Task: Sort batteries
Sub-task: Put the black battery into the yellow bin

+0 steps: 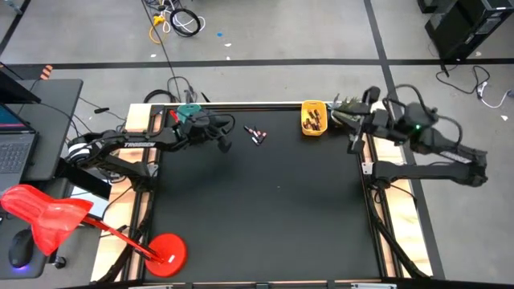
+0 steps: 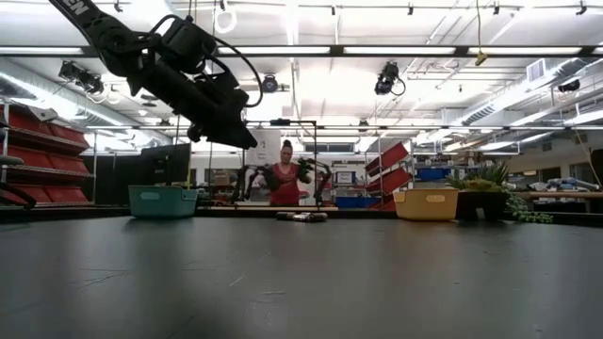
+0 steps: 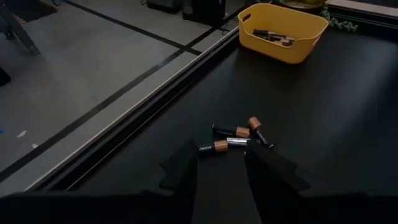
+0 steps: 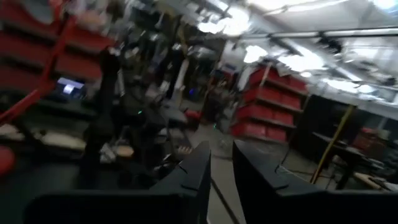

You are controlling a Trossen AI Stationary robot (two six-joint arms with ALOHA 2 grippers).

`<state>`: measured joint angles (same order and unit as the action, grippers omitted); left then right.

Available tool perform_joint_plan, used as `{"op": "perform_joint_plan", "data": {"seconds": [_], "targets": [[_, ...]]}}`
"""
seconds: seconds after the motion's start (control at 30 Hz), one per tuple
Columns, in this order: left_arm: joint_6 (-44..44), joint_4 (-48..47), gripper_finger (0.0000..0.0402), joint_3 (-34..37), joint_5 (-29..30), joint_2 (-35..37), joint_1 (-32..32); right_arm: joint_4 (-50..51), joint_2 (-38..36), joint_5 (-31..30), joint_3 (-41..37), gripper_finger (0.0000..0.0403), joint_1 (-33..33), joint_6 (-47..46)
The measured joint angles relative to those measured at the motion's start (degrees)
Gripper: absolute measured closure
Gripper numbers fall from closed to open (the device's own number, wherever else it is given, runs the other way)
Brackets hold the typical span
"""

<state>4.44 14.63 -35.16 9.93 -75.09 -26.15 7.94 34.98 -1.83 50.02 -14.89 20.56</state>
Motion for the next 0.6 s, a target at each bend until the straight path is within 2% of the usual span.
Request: {"op": "perform_joint_plan", "data": {"seconds": [0.2,0.4,0.5,0.6], "targets": [[-0.8,-2.1,0.0262,0.0,0.0,0.0,0.0,-14.4,-12.1,-0.5,-17.0,0.0343,-0.3,-4.6],[-0.4,-3.2,0.0262,0.0,0.0,0.0,0.0,-19.6,-19.1,0.3,-27.8,0.0354,-0.3,-11.0],[-0.2,-3.2,0.0262,0.0,0.0,0.0,0.0,-19.7,-20.3,4.1,-31.4,0.0356,-0.3,-14.5],[-0.1,-2.9,0.0262,0.0,0.0,0.0,0.0,-21.2,-20.4,11.1,-35.1,0.0358,-0.1,-18.1]]}}
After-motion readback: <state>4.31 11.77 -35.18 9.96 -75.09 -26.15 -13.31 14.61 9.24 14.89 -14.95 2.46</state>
